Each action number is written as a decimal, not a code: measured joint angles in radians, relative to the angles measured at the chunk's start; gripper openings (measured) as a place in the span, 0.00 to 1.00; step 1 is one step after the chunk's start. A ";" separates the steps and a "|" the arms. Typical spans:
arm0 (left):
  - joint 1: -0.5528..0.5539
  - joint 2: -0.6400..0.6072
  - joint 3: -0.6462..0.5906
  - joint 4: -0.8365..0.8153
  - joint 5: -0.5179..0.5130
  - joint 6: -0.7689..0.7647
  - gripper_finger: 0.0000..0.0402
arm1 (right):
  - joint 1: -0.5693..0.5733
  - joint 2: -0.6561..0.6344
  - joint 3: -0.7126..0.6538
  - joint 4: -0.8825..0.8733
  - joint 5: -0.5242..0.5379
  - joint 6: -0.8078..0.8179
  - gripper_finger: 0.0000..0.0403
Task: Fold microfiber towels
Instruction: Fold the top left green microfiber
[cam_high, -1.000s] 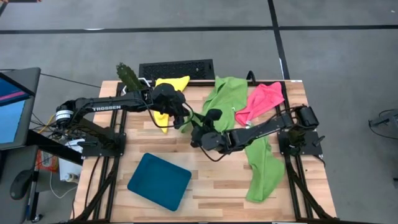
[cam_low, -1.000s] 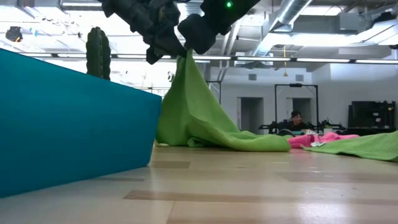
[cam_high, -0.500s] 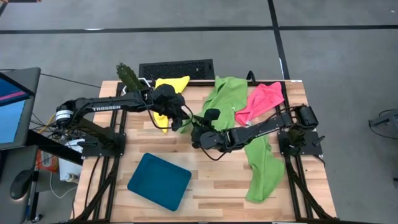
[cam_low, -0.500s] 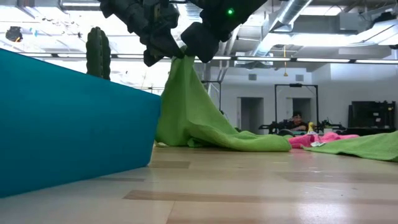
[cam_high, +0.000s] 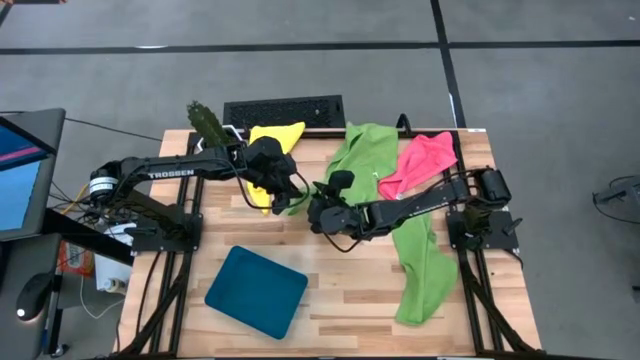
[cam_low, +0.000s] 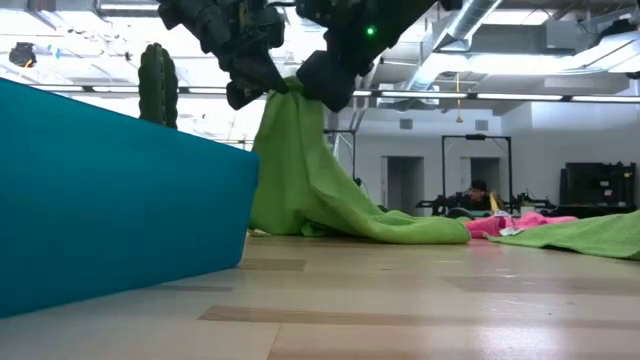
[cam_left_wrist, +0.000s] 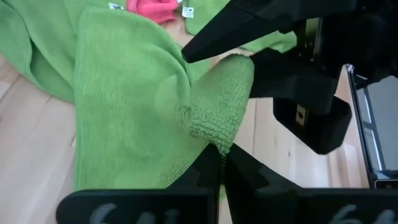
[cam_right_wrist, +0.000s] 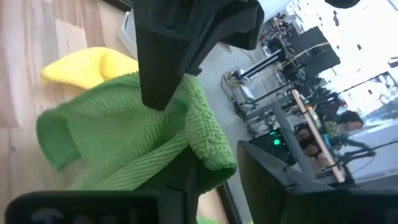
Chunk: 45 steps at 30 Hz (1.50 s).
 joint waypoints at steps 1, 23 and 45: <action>0.000 0.000 0.000 -0.003 -0.001 0.003 0.00 | 0.000 -0.002 0.000 0.000 0.001 -0.017 0.30; 0.000 0.001 0.000 -0.021 -0.035 0.033 0.00 | 0.008 -0.009 0.000 0.143 -0.136 -0.197 0.24; 0.000 0.002 0.002 -0.015 -0.032 0.101 0.01 | 0.008 -0.020 0.011 0.165 -0.115 -0.219 0.02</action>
